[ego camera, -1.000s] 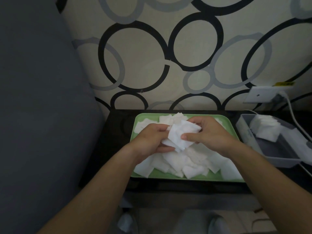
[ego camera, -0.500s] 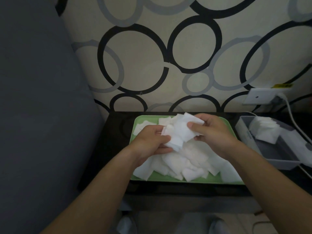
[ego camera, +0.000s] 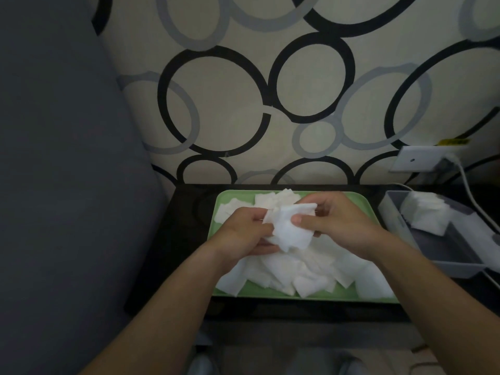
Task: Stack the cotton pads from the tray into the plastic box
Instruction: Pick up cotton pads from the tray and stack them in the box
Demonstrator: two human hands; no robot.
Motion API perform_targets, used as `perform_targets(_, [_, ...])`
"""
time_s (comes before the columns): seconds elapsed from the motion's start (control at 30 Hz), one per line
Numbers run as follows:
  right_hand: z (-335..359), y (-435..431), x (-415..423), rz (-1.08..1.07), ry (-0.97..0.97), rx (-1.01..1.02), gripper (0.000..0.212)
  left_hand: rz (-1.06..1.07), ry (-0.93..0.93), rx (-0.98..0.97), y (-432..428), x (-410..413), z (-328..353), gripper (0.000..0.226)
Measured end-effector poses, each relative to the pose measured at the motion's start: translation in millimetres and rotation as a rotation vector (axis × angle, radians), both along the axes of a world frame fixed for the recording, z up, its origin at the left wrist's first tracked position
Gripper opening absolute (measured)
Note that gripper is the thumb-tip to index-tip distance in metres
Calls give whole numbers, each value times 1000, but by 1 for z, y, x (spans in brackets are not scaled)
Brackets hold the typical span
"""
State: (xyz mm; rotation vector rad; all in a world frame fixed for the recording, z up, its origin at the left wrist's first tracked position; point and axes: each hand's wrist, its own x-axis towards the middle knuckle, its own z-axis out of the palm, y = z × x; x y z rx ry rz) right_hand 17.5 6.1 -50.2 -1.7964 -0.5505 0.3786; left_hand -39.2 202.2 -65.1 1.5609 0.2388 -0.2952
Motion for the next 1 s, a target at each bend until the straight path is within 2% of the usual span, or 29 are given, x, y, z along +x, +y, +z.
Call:
perform_targets(0.13, [-1, 1, 3, 16, -97, -116, 8, -29, -5, 51, -3, 2, 1, 34])
perform_targets(0.33, [-1, -1, 6, -11, -226, -251, 11, -106, -24, 136, -5, 1, 1, 30])
perform_targets(0.63, [-2, 3, 5, -53, -319, -267, 13, -134, -14, 43, -5, -2, 10, 30])
perform_targets(0.77, [-1, 2, 5, -46, -289, -220, 15, -98, -12, -24, -4, -3, 10, 20])
perform_targets(0.87, [-2, 1, 4, -33, -205, -154, 4, -109, -12, -21, -4, -3, 8, 25])
perform_targets(0.93, [-2, 0, 3, -50, -123, -92, 15, -95, -13, -29, -3, -3, 8, 25])
perform_targets(1.0, [1, -1, 1, -117, -50, -40, 18, -73, -8, -40, -2, -3, 8, 24])
